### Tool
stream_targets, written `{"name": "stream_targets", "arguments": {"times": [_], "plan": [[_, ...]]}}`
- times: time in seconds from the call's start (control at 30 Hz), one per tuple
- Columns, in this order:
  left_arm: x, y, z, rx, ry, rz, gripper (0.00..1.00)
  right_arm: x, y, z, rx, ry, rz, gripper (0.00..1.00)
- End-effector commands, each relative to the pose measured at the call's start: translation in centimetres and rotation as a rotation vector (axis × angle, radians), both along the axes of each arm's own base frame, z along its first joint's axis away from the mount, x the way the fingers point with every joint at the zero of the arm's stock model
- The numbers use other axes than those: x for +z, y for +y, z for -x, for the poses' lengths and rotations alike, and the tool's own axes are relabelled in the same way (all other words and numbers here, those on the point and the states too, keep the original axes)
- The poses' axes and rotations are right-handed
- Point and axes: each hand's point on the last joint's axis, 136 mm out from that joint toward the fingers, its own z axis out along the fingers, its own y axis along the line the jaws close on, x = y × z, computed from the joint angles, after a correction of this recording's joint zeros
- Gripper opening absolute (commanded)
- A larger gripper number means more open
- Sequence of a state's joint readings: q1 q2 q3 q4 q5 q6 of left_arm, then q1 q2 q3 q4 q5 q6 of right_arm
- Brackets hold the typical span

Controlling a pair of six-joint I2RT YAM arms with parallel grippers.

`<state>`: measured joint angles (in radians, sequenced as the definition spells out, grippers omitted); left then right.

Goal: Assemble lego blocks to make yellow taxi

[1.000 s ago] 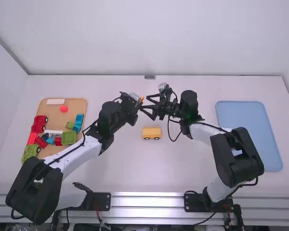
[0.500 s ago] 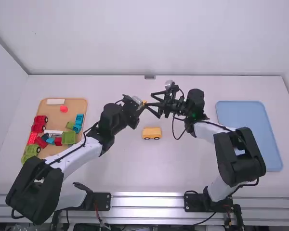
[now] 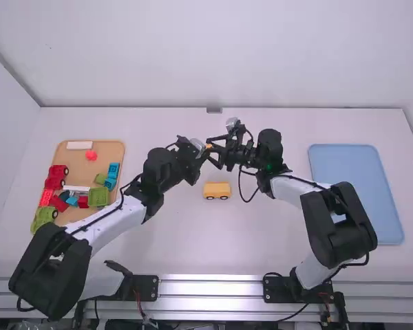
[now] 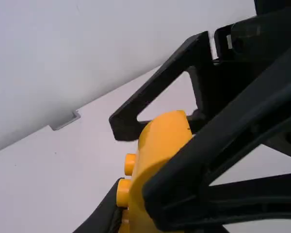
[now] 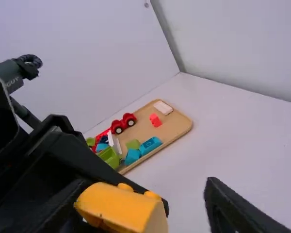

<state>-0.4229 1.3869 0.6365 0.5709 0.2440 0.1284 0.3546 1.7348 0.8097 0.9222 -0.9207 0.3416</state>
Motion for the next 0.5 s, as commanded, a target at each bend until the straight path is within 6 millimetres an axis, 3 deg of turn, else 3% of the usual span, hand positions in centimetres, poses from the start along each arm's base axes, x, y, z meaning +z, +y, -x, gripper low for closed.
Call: {"name": "stream_targets", "arguments": {"times": [0.0, 0.17, 0.23, 0.3, 0.33, 0.37, 0.4, 0.43, 0.47], "plan": [[-0.06, -0.21, -0.29, 0.019, 0.007, 0.028, 0.02, 1.11, 0.48, 0.3, 0.006, -0.032, -0.005, 0.47], [-0.43, -0.39, -0.59, 0.016, 0.003, 0.029, 0.08, 1.0, 0.29, -0.09, -0.017, -0.028, -0.002, 0.4], [-0.48, -0.46, -0.72, 0.016, -0.001, 0.031, 0.14, 1.01, 0.29, -0.1, -0.018, -0.029, -0.002, 0.36], [-0.45, -0.46, -0.73, 0.016, -0.002, 0.032, 0.27, 1.01, 0.29, -0.09, -0.017, -0.029, -0.002, 0.33], [-0.25, -0.48, -0.78, 0.016, -0.01, 0.036, 0.53, 1.01, 0.21, -0.16, -0.018, -0.048, 0.004, 0.33], [-0.25, -0.48, -0.78, 0.016, -0.01, 0.036, 0.53, 1.01, 0.21, -0.16, -0.018, -0.048, 0.004, 0.33], [-0.05, -0.49, -0.83, 0.016, -0.018, 0.039, 0.79, 1.04, -0.01, -0.35, -0.024, -0.061, 0.007, 0.33], [0.1, -0.5, -0.87, 0.017, -0.023, 0.042, 0.99, 1.08, -0.19, -0.5, -0.029, -0.07, 0.009, 0.33], [0.25, -0.44, -0.95, 0.021, -0.03, 0.044, 0.99, 1.11, -0.47, -0.68, -0.033, -0.079, 0.012, 0.32]]}}
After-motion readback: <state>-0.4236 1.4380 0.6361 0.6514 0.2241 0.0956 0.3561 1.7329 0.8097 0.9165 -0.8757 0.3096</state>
